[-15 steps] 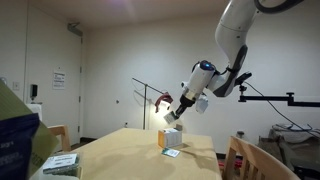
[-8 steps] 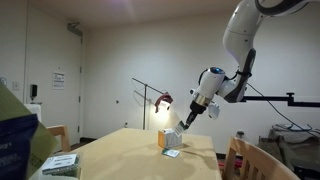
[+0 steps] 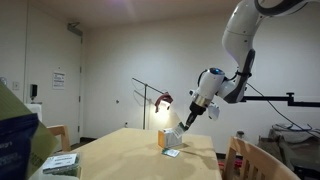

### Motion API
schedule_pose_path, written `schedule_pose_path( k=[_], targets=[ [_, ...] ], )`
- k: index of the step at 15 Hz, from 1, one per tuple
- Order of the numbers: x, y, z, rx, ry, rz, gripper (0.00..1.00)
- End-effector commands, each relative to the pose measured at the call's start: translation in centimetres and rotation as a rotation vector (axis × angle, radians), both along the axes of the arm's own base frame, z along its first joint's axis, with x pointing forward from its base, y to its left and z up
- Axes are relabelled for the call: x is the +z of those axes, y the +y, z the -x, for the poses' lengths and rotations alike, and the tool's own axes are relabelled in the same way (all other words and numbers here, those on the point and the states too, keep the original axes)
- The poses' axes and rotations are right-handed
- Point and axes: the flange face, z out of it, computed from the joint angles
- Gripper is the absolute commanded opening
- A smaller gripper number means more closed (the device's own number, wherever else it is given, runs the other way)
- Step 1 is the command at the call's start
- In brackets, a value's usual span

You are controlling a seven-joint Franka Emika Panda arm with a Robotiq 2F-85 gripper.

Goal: Pick the object on the table and put it in the box

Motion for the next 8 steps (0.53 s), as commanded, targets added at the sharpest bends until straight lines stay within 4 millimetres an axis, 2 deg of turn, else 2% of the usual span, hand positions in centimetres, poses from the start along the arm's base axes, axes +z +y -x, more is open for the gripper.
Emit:
schedule_pose_path(
  k=[1, 8],
  targets=[
    [-1.8, 0.1, 1.4, 0.003, 0.054, 0.007, 0.00],
    [-5.1, 0.1, 4.0, 0.029, 0.147, -0.013, 0.00]
  ],
)
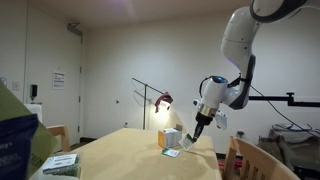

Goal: Pick the object on the table and put it in the box

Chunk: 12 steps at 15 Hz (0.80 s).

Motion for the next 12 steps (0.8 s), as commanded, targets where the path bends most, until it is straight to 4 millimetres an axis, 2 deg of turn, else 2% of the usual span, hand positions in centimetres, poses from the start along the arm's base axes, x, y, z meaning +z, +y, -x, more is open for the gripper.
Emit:
schedule_pose_path(
  k=[1, 5, 6, 8, 12],
  targets=[
    [-0.4, 0.1, 0.4, 0.004, 0.013, -0.002, 0.00],
    [-0.8, 0.1, 0.5, 0.003, 0.020, -0.004, 0.01],
    [0.1, 0.1, 0.3, -0.009, 0.003, 0.009, 0.00],
    [1.3, 0.3, 1.0, 0.016, 0.002, -0.003, 0.00],
    [5.1, 0.3, 1.4, 0.036, -0.050, -0.014, 0.00]
  ],
)
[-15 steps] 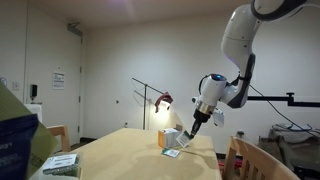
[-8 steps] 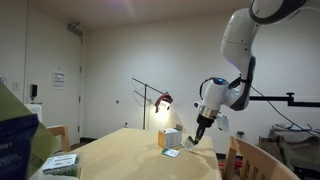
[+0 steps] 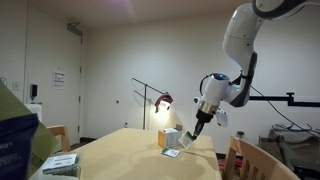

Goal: Pick the object on the table and put it in the box

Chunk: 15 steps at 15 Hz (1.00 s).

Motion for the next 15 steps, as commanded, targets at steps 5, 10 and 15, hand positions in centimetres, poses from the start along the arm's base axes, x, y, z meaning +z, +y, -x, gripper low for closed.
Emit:
schedule_pose_path(
  k=[5, 10, 15],
  targets=[
    [7.6, -0.9, 1.4, -0.007, -0.112, -0.025, 0.00],
    [10.0, -3.6, -0.1, -0.112, -0.200, -0.029, 0.00],
    [10.0, -4.7, -0.8, -0.161, -0.225, -0.044, 0.01]
  ],
)
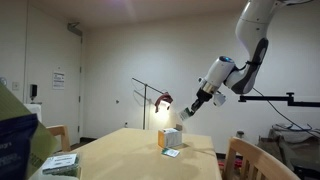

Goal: Pick the object on the table and put it in the box

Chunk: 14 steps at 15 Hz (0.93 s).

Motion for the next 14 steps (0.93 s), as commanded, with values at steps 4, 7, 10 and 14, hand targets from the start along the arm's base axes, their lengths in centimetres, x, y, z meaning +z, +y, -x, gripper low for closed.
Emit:
schedule_pose_path(
  k=[4, 7, 10, 14],
  targets=[
    [-0.1, -0.1, -0.2, -0.006, -0.003, -0.002, 0.01],
    [-0.4, -0.2, -0.3, -0.012, -0.003, -0.013, 0.00],
    [-1.5, -0.3, -0.5, -0.030, 0.008, -0.020, 0.00],
    [-3.2, -0.7, -0.6, -0.061, 0.027, -0.029, 0.00]
  ],
)
